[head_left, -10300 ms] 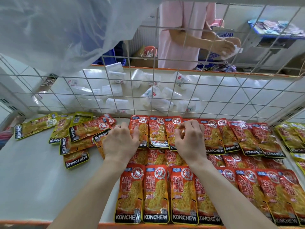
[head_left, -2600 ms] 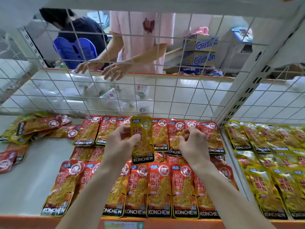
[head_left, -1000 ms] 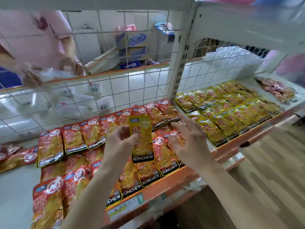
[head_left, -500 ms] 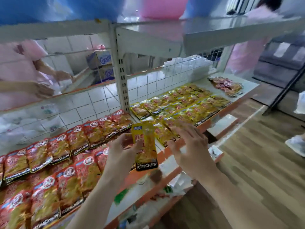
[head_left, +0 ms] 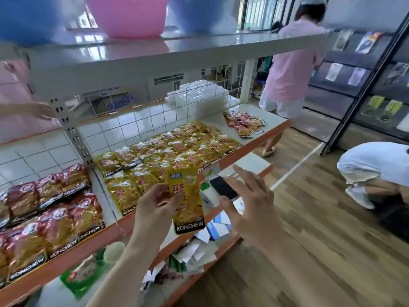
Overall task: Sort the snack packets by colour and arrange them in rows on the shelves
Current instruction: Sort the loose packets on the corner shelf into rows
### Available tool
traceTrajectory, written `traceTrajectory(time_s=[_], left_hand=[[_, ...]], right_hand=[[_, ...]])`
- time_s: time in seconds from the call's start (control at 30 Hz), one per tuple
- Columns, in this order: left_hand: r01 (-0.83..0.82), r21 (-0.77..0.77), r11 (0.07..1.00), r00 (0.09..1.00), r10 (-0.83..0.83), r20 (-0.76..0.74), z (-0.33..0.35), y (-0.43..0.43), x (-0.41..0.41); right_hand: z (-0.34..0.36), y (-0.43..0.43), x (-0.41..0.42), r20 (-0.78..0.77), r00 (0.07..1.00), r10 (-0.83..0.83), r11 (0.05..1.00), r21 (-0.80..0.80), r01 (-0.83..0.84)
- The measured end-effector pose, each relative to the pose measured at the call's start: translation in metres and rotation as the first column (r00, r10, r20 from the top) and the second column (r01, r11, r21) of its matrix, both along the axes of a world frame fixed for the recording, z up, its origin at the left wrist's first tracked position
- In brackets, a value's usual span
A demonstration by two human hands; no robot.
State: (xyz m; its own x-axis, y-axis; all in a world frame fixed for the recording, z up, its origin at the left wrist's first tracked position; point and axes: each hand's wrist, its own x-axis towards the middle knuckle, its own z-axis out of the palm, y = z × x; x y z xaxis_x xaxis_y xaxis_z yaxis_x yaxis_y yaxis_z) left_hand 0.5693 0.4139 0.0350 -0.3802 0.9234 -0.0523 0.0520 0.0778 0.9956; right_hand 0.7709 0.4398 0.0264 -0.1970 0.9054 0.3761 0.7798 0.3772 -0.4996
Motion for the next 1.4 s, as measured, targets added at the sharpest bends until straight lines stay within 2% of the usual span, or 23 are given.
traceTrajectory(time_s=[0.17,0.43,0.87,1.13,1.4], left_hand=[[0.029,0.002,1.0,0.999,-0.029,-0.033,-0.001,0.018,0.03],[0.04,-0.002,0.999,0.999,-0.04,0.015,-0.01,0.062,0.056],[-0.04,-0.04,0.998,0.994,0.044,0.101,-0.028,0.19,0.062],[-0.057,-0.024,0.998,0.996,0.059,0.068,-0.031,0.239,0.053],[-0.112,-0.089,0.99,0.994,0.113,-0.001,-0.037,0.295,0.05]], right_hand=[[-0.003,0.016,0.03,-0.018,0.999,-0.027,0.999,0.02,0.027],[-0.009,0.058,0.051,0.021,1.0,-0.016,1.0,-0.011,0.016],[-0.02,0.194,0.053,0.083,0.996,0.029,0.999,0.01,-0.03],[-0.023,0.259,0.043,0.108,0.984,0.138,0.99,-0.025,-0.137],[-0.03,0.339,0.037,0.108,0.955,0.275,0.961,-0.071,-0.269]])
